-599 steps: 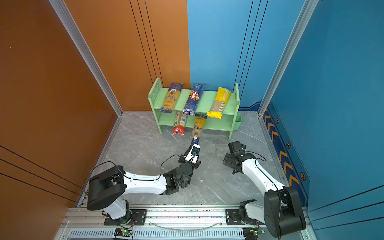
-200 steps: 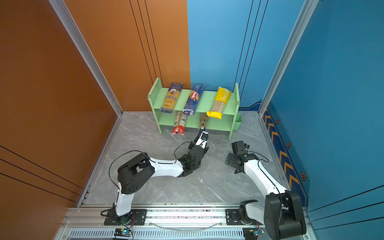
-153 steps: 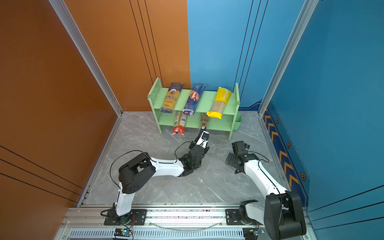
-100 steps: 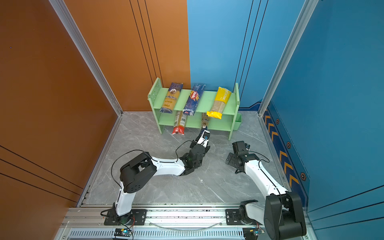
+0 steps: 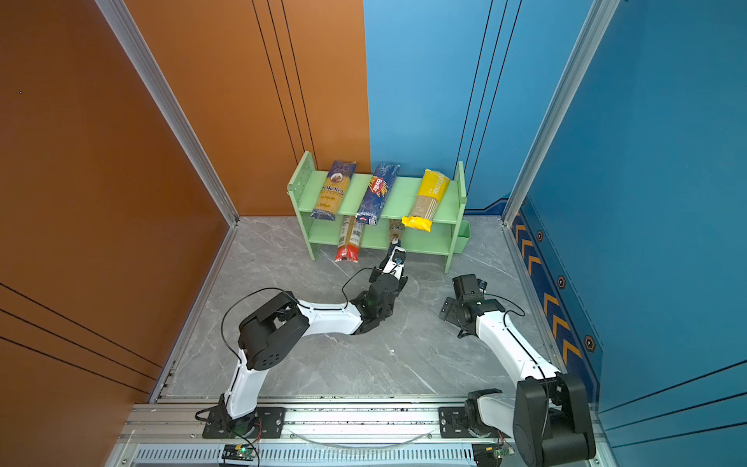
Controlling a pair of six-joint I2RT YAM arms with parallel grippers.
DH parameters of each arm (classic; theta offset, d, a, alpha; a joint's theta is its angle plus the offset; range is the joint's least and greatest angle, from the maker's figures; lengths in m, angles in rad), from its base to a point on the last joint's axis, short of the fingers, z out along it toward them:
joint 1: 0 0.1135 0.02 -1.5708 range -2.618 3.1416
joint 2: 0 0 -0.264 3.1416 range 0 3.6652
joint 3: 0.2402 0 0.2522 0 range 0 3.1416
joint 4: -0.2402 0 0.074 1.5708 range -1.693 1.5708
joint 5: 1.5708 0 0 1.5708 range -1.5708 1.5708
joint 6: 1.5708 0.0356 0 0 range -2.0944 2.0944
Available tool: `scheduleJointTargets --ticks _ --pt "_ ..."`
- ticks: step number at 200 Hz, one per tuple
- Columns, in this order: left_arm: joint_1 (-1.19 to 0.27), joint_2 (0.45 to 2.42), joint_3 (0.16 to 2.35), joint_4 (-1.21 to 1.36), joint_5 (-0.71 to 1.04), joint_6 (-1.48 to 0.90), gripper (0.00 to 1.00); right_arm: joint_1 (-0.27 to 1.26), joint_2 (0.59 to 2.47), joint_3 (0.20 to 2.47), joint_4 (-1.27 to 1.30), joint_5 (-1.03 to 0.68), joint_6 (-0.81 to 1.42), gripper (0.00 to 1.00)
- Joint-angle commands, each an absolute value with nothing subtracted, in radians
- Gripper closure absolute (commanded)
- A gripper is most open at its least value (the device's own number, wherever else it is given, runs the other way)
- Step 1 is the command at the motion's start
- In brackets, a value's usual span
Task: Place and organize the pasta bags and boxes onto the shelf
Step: 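Push the blue-and-yellow bag onto the lower tier beside the red-and-white bag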
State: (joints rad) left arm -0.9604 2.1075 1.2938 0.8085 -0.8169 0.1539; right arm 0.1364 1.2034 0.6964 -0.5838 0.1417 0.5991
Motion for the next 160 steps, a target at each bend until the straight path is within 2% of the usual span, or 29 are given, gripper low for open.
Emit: scheduleJointTargets --ticks 1,160 --pt "-0.943 2.097 1.365 0.891 -0.828 0.123 1.0 0.13 1.204 0.692 -0.607 0.14 0.583 0.0" --pt "-0.932 2.138 1.413 0.882 -0.818 0.133 0.99 0.113 1.204 0.678 -0.589 0.126 0.565 0.0"
